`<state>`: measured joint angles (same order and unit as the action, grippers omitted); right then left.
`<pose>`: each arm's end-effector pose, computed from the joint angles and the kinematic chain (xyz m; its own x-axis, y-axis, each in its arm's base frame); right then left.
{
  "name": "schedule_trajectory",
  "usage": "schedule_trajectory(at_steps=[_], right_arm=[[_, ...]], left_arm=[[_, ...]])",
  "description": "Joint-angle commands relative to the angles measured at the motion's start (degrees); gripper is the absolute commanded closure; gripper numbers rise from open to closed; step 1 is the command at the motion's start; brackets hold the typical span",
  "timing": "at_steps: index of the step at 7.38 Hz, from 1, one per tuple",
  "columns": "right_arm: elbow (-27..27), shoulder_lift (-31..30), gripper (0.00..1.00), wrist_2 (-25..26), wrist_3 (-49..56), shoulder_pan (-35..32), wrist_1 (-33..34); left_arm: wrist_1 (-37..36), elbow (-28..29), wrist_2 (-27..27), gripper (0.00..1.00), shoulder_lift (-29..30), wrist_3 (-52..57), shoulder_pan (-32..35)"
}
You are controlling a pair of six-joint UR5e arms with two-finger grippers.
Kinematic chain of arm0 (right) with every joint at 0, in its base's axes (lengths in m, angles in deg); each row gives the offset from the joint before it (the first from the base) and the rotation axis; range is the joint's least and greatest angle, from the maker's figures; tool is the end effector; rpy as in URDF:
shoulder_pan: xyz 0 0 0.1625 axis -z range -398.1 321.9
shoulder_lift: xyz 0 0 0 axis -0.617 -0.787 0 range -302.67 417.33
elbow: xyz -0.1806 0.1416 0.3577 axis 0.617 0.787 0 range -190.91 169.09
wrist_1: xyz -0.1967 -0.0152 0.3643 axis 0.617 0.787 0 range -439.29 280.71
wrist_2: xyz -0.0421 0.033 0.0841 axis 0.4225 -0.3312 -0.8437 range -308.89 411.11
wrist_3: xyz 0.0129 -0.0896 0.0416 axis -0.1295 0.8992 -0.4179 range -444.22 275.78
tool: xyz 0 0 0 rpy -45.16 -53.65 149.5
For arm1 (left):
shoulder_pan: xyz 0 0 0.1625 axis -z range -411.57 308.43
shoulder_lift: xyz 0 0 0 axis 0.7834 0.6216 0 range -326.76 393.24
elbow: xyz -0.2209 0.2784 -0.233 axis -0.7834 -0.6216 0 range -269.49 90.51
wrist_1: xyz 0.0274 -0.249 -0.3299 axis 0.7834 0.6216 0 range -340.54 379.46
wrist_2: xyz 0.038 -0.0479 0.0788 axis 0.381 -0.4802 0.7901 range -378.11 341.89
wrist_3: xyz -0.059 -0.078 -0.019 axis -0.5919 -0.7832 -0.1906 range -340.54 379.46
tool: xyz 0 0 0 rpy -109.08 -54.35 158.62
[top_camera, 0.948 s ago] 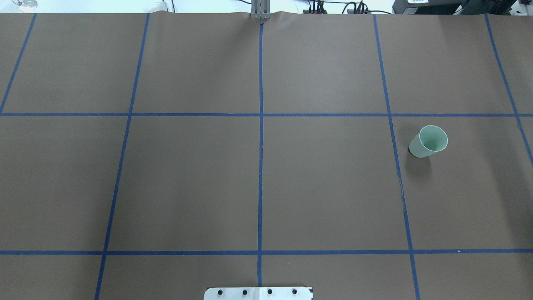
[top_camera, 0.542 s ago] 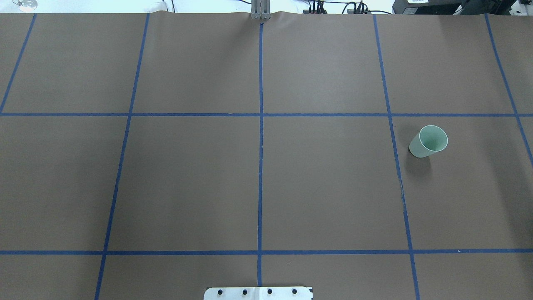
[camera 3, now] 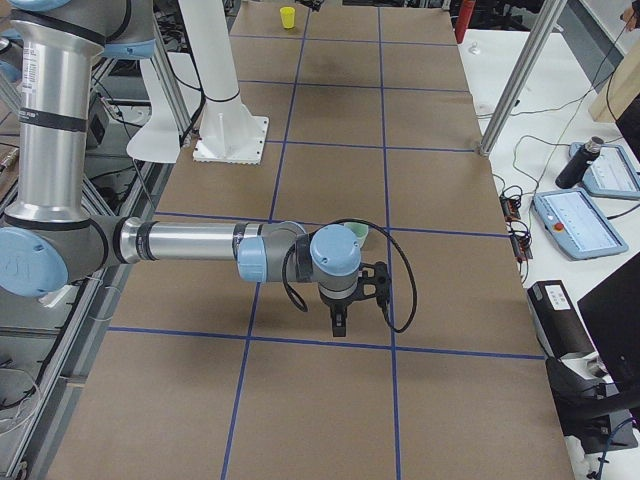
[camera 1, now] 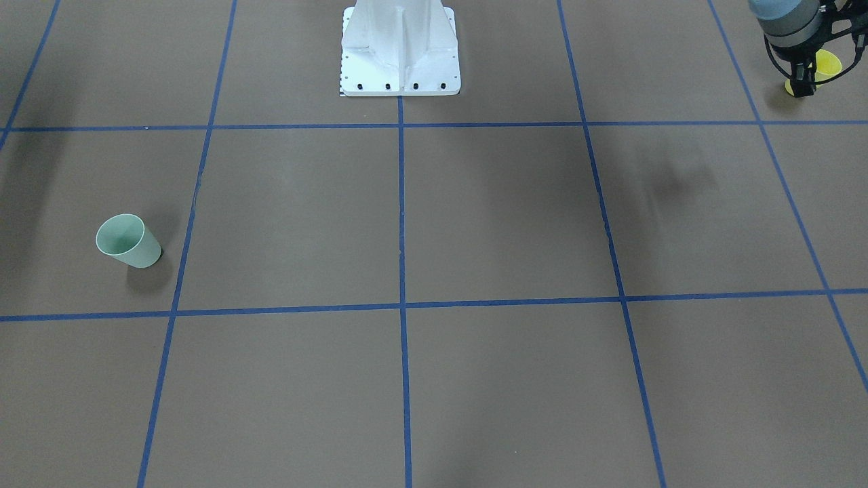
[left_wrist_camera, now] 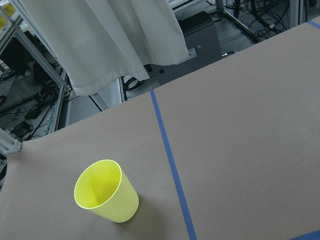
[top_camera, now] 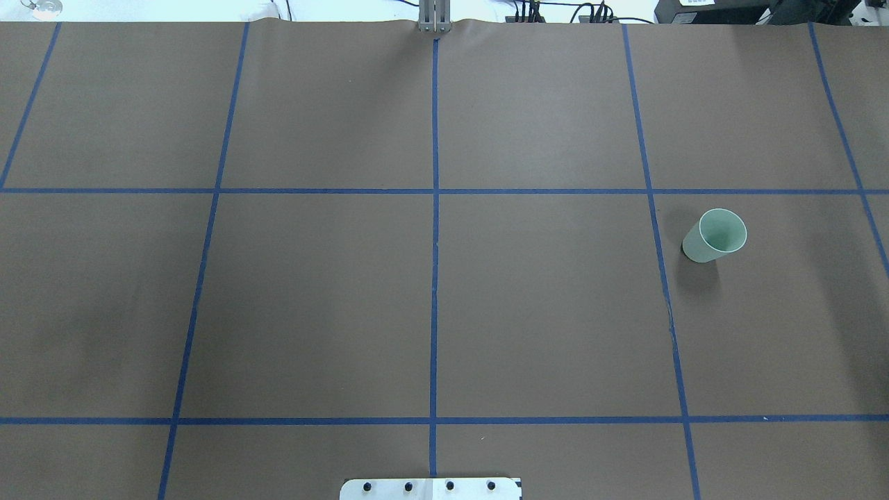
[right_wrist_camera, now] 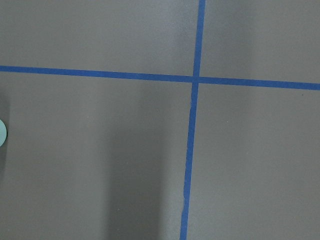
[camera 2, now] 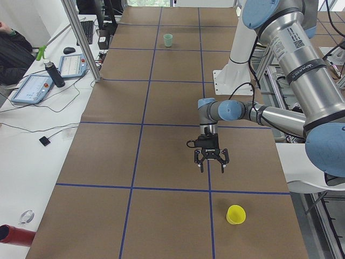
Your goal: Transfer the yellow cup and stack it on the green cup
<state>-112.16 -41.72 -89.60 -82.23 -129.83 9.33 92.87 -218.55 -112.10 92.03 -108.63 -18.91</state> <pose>0.0692 -0.4267 0.6239 0.6351 -0.0637 0.7698 -0.0082 0.9960 0.0892 0.1437 -0.2422 0.5858 0.3172 -0.9344 0.1620 0.9440 0.3274 0.0398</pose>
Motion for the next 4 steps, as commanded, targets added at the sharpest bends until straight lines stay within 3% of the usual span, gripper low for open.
schedule_trajectory(at_steps=[1,4], right_arm=[[-0.09,-0.01,0.0,-0.18,-0.05,0.14,0.06],[-1.5,0.08,0.0,-0.35,-0.32,0.94,0.15]], left_arm=[[-6.06,1.27,-0.67,0.0,0.72,-9.07,-4.25],[-9.33,9.25,-1.2,0.0,7.3,-17.88,-5.06]])
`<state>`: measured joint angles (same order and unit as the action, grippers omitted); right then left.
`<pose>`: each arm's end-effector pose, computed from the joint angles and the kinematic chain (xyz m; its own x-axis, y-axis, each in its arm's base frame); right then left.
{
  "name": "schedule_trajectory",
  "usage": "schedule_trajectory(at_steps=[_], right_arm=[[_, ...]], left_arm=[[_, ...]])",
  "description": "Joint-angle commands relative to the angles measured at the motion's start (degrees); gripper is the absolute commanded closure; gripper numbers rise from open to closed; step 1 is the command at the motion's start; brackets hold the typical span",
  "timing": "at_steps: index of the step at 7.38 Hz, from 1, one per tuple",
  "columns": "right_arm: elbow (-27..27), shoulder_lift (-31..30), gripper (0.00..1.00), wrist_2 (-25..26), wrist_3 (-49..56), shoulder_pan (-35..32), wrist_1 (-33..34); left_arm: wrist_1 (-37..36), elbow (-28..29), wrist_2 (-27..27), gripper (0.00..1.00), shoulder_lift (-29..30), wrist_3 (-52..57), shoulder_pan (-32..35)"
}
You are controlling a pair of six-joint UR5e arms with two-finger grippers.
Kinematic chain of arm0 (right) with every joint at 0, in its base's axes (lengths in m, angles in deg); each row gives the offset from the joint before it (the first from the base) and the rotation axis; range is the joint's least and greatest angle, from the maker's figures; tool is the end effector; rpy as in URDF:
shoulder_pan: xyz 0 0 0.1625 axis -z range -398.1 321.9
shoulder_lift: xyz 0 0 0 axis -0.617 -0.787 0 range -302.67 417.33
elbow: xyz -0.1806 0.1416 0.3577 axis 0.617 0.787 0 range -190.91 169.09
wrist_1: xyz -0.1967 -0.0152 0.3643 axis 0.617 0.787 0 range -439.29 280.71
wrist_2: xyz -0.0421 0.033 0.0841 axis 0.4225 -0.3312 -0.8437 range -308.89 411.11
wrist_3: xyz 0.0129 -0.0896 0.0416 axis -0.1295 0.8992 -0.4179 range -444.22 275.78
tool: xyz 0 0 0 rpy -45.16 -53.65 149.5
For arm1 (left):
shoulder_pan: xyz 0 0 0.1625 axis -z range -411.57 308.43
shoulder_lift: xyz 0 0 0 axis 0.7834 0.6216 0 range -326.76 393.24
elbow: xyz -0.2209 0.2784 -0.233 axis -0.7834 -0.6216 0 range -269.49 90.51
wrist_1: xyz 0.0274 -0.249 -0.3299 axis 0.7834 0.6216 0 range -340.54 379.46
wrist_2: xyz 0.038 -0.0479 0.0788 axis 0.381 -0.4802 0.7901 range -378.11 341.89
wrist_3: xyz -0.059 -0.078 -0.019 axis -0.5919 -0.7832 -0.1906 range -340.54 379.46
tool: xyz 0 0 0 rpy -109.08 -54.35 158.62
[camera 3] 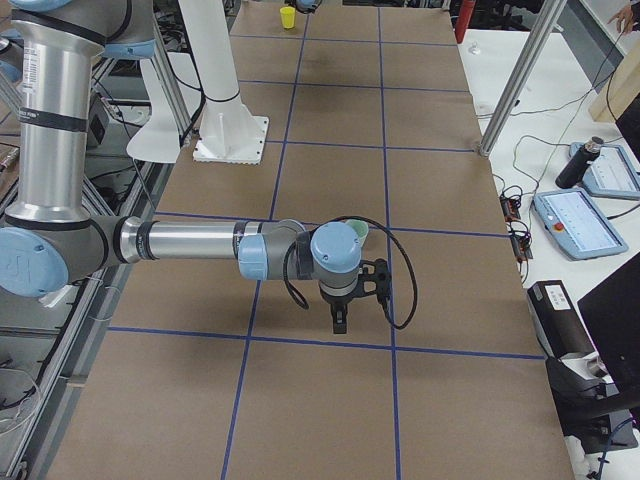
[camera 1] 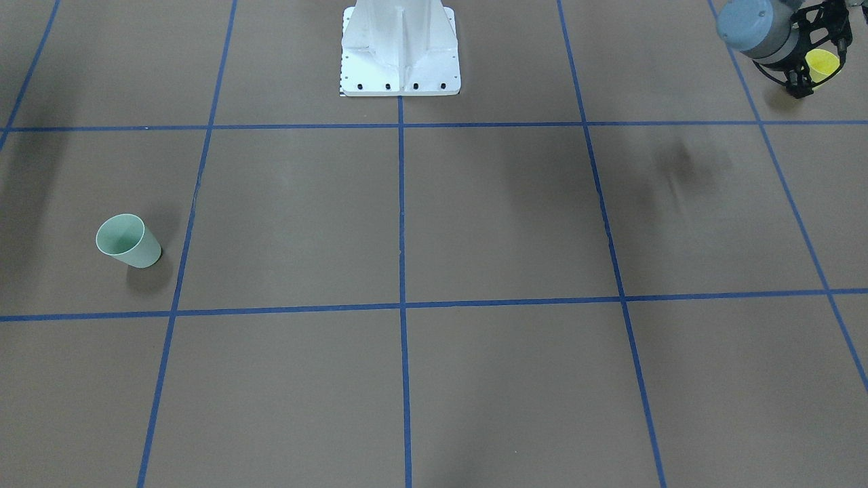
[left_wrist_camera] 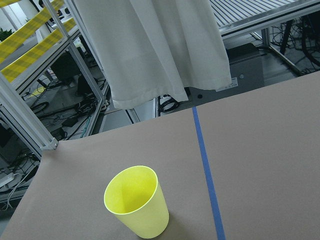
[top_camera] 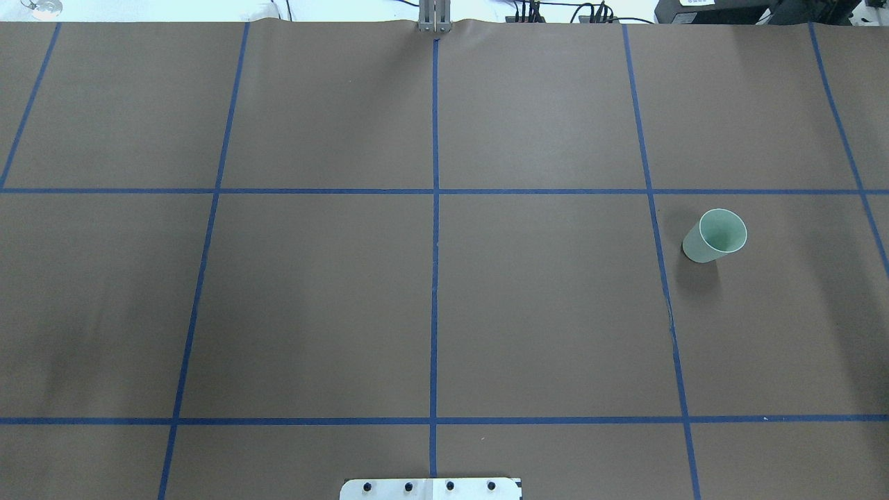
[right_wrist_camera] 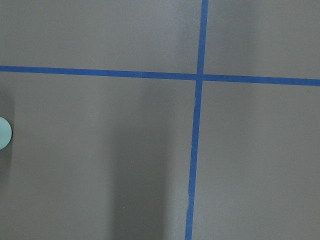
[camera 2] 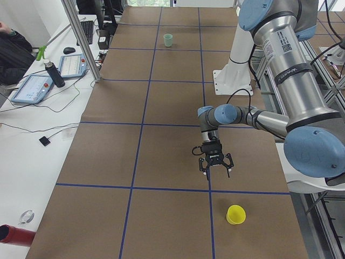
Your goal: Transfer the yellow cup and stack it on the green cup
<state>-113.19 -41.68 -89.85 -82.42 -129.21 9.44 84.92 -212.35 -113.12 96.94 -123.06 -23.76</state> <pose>0.0643 -0.4283 0.6146 0.6312 -0.0805 0.7714 0.0004 0.9946 0.1034 0.1767 -0.2340 0.6239 0.1241 -0.9593 0.2537 0.9649 0.1763 0.1946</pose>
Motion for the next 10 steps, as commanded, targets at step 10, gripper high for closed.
schedule_trajectory(at_steps=[10], right_arm=[[-0.47,-0.75,0.0,-2.47,-0.13,1.46,0.12]], left_arm=[[-0.77,19.59,-8.25,0.0,6.8,-14.52,-6.09]])
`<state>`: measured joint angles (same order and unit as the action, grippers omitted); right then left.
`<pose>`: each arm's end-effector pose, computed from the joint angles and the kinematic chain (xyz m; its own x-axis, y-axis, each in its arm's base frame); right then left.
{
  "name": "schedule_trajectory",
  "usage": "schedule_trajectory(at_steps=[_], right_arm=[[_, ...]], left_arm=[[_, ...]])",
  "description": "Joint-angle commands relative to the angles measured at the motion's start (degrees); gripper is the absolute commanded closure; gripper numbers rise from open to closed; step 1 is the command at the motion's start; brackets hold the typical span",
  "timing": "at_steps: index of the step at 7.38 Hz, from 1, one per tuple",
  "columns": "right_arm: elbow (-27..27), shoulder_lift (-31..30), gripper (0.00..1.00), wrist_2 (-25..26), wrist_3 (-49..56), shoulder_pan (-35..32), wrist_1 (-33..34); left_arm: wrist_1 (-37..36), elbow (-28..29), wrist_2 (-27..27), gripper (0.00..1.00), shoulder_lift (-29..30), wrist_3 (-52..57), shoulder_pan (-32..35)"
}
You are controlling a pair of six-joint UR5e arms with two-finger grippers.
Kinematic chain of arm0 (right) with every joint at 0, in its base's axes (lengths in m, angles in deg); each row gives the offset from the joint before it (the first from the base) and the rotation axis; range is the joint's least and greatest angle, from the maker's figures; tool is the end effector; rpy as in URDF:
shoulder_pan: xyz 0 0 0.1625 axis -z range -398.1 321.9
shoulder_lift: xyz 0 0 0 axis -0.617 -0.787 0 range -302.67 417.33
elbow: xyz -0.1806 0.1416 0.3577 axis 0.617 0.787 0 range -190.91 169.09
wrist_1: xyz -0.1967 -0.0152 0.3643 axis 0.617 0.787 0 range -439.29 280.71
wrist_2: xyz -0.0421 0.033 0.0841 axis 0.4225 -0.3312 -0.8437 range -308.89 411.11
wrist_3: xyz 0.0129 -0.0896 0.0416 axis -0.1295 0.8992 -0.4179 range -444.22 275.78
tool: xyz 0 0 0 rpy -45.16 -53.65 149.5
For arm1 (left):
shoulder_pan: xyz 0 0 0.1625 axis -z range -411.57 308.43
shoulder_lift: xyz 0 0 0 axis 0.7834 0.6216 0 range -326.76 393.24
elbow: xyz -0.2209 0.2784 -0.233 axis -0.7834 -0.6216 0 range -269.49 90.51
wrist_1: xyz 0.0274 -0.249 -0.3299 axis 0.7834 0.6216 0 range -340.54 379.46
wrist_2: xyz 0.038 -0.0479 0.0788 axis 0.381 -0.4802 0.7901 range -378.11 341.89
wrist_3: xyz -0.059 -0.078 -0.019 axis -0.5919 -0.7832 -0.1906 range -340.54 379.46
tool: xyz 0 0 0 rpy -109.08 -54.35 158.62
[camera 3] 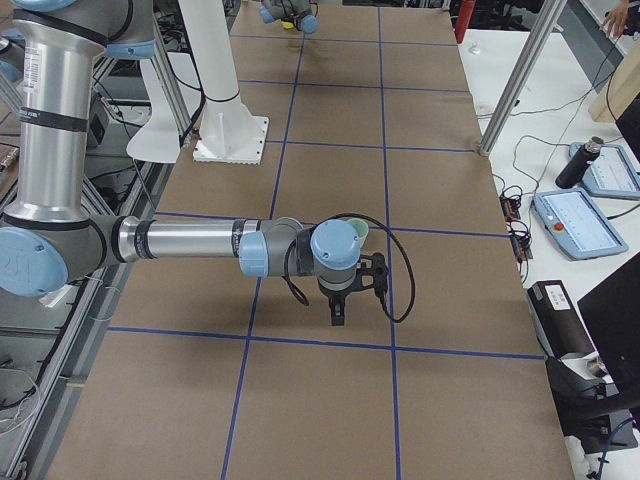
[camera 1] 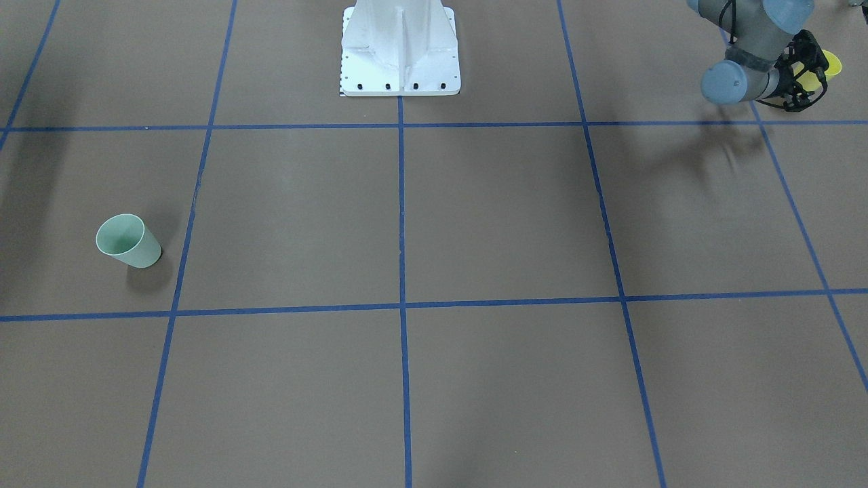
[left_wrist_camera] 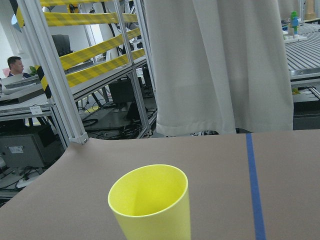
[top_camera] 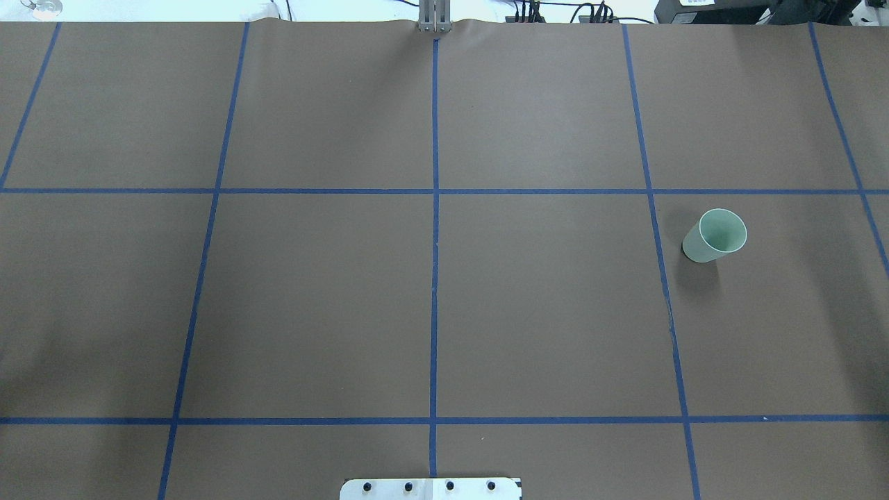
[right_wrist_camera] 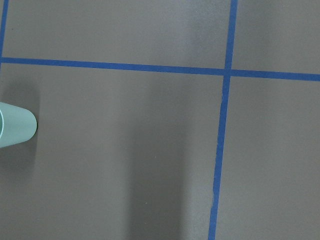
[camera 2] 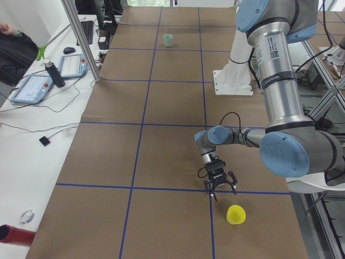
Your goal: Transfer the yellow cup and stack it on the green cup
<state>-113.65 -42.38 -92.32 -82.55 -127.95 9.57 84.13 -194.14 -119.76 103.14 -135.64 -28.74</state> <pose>0.0522 -0.4240 0.6127 0.5953 -0.0889 0.7986 0.0198 0.9952 0.0960 0.2142 -0.2130 0.7337 -0.0977 -0.9228 0.3727 0.9183 0.0608 0.3913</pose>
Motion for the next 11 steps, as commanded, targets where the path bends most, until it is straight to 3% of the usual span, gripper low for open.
schedule_trajectory(at_steps=[1,3,11], right_arm=[[-0.1,-0.05,0.0,-0.01,0.0,0.2,0.0],[-0.1,-0.14,0.0,-0.01,0.0,0.2,0.0],[-0.1,-0.93,0.0,-0.09,0.09,0.38,0.0]], left_arm=[[0.1,2.69,-1.97,0.0,0.59,-2.49,-1.38],[1.15,7.51,-3.11,0.0,0.68,-2.76,-1.47],[4.23,14.46,-3.12,0.0,2.34,-4.6,-1.56]])
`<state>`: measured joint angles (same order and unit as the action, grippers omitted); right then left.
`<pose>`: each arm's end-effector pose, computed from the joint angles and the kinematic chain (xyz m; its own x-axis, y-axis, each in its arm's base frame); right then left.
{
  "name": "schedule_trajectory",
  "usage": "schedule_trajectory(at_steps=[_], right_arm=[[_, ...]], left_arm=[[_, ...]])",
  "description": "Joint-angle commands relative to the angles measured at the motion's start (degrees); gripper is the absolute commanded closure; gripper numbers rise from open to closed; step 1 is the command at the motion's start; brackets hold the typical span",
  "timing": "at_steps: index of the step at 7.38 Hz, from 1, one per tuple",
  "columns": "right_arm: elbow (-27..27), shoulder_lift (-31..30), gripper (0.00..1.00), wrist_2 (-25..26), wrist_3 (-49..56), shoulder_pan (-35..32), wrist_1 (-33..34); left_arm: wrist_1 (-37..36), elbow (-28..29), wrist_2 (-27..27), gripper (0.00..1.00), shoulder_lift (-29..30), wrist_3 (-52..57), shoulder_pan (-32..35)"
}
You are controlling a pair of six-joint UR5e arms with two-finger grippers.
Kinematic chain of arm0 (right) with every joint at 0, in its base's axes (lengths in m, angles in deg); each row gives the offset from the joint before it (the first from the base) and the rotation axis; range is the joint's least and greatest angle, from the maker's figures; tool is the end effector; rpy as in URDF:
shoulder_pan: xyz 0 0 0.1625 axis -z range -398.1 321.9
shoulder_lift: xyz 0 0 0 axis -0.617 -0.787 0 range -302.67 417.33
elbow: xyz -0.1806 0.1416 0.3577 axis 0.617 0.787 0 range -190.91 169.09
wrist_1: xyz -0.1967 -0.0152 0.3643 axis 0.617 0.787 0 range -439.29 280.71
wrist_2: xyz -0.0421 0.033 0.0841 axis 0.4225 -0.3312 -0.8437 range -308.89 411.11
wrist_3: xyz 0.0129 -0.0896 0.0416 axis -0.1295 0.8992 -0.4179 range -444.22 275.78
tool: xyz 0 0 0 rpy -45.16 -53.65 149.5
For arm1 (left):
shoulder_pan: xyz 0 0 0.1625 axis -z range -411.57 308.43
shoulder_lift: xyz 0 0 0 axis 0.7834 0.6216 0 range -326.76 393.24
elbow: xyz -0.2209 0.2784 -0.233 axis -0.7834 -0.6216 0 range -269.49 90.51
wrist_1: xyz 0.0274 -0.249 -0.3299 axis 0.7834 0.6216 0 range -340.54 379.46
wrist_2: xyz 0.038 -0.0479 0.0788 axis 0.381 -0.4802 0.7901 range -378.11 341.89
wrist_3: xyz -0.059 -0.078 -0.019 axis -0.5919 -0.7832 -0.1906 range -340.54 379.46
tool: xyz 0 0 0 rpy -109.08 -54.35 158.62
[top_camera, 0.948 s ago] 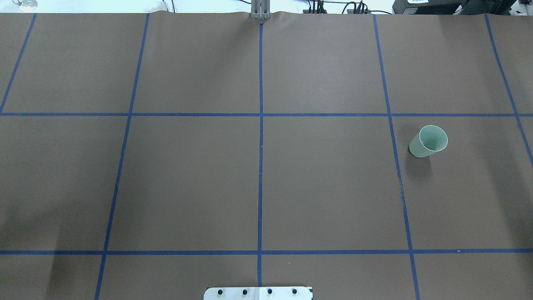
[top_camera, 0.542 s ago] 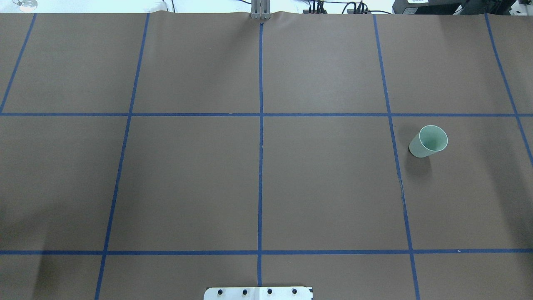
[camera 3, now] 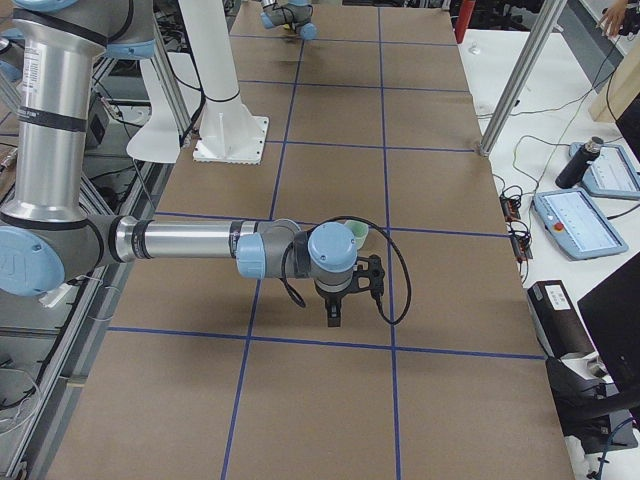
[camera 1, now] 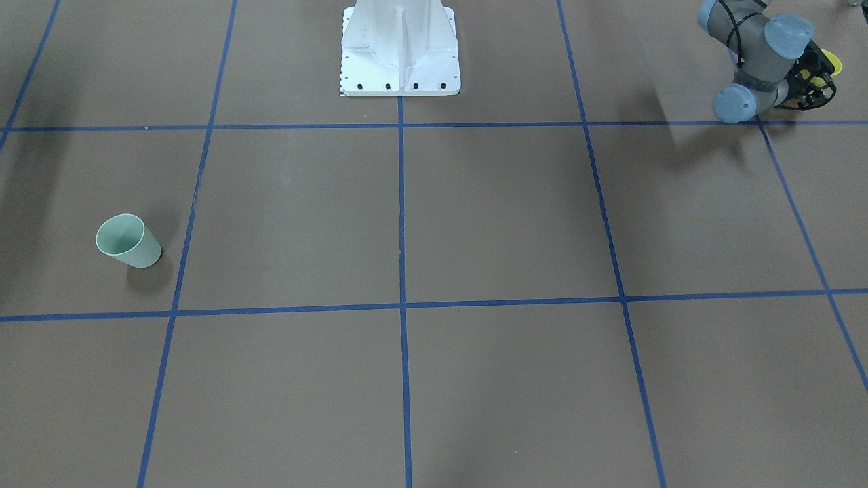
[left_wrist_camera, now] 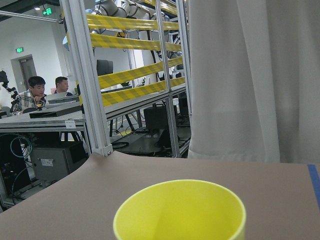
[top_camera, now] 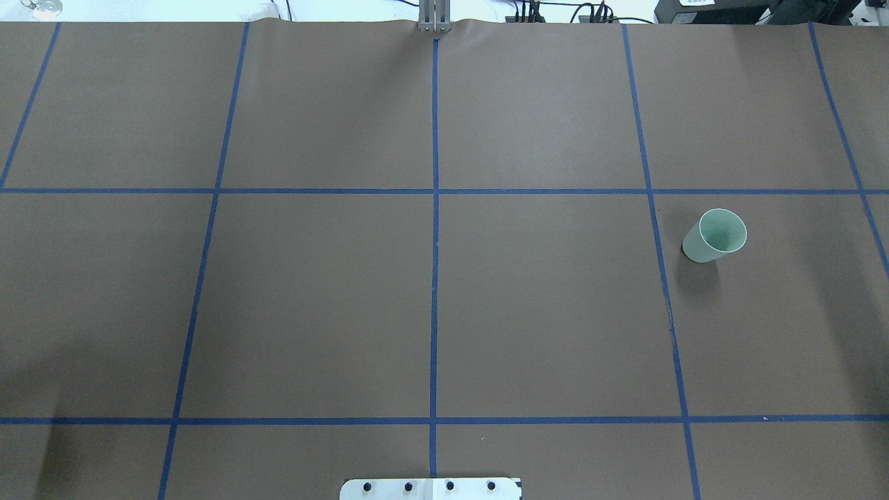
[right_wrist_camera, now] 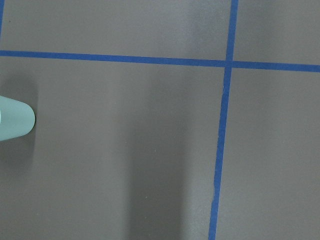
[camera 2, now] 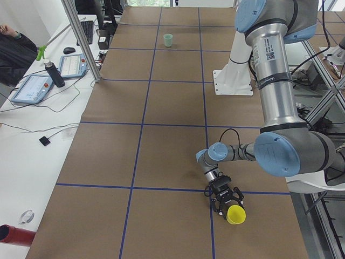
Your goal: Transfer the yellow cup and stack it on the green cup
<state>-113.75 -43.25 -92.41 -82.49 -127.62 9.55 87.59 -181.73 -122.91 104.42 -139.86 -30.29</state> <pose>0.0498 -0.4174 0.6180 0.5936 -0.0830 0.8005 0.0262 0.9961 0.0839 0.2002 -0.1937 0.8141 -0.2091 -0.8893 0.4067 0.8588 0.0319 0.5113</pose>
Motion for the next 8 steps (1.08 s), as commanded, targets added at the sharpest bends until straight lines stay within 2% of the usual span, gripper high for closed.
schedule_trajectory(at_steps=[1,3,4,5,6,7,8], right_arm=[[0.0,-0.15,0.0,0.0,0.02,-0.04,0.02],[0.0,-0.06,0.0,0.0,0.02,-0.04,0.02],[0.0,-0.06,0.0,0.0,0.02,-0.04,0.02],[0.0,-0.15,0.0,0.0,-0.06,-0.04,0.02],[0.0,-0.15,0.0,0.0,0.02,-0.04,0.02],[-0.09,-0.15,0.0,0.0,0.02,-0.04,0.02],[0.0,-0.15,0.0,0.0,0.02,-0.04,0.02]], left_arm=[[0.87,3.11,0.03,0.0,1.42,-0.46,-0.01],[0.87,3.38,0.12,0.02,1.33,-0.38,-0.01],[0.78,3.38,0.12,0.06,1.33,-0.38,-0.01],[0.61,3.38,0.12,0.22,1.25,-0.38,-0.09],[0.43,3.56,0.12,0.61,1.24,-0.38,-0.09],[0.25,3.56,0.03,0.9,0.9,-0.12,-0.09],[-0.1,3.39,0.12,1.0,-0.06,0.5,-0.01]])
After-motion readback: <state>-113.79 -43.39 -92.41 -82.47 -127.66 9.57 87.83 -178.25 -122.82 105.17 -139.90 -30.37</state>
